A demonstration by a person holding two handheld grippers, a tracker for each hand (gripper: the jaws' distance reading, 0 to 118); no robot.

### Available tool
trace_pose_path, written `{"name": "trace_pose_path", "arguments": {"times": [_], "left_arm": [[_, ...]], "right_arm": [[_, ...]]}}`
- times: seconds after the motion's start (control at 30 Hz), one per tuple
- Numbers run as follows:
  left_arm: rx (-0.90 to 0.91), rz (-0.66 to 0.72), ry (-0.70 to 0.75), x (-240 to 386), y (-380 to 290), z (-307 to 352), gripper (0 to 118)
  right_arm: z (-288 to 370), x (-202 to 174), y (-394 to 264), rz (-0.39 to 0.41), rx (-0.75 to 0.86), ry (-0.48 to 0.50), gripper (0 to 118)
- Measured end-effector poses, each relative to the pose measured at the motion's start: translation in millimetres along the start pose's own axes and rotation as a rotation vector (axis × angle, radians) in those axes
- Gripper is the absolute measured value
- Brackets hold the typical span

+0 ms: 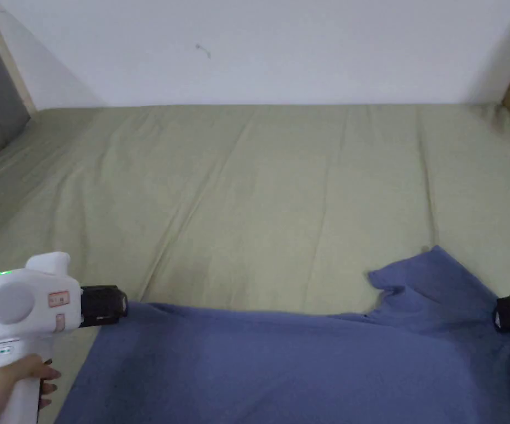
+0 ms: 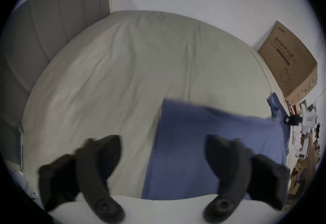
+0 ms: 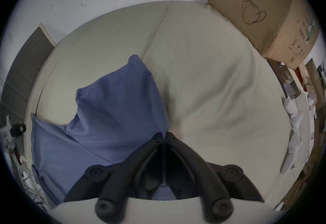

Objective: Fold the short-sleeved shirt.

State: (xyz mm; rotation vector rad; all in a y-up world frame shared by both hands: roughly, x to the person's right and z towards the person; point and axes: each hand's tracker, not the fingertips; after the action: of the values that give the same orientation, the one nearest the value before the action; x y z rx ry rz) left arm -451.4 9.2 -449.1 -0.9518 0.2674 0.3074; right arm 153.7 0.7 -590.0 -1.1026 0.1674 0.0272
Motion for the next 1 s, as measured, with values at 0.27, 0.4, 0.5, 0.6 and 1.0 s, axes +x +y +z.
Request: {"name": "trace_pose_path", "arguments": {"times": [0.27,0.4,0.5,0.6,1.0], "left_arm": [[-0.114,-0.051,0.057,12.1,6.8,-54.8,95],[-0.044,-0.147,0.029,28.9,7.0,-27.5,52],[-0.096,-0.186,0.053,31.5,4.3,-17.4,1],[-0.068,-0.189,0.038,27.3,-0.7,11.6,1],[0.082,-0.187,-0.025,-8.2,-87.7,177.9,1]], "right_arm": [[-6.8,-0.9,-0.4,-0.001,-0.014,-0.001,1],[-1.5,1.6,0.6,-0.016,-0.009,0.009,1],[10.9,1.9,0.8,-0.023,0.002,0.012,1],[33.7,1.4,-2.6,-0.026,0.020,0.025,1],[163.1,15.2,-100.3,-0.016,0.093,0.074,1]]}}
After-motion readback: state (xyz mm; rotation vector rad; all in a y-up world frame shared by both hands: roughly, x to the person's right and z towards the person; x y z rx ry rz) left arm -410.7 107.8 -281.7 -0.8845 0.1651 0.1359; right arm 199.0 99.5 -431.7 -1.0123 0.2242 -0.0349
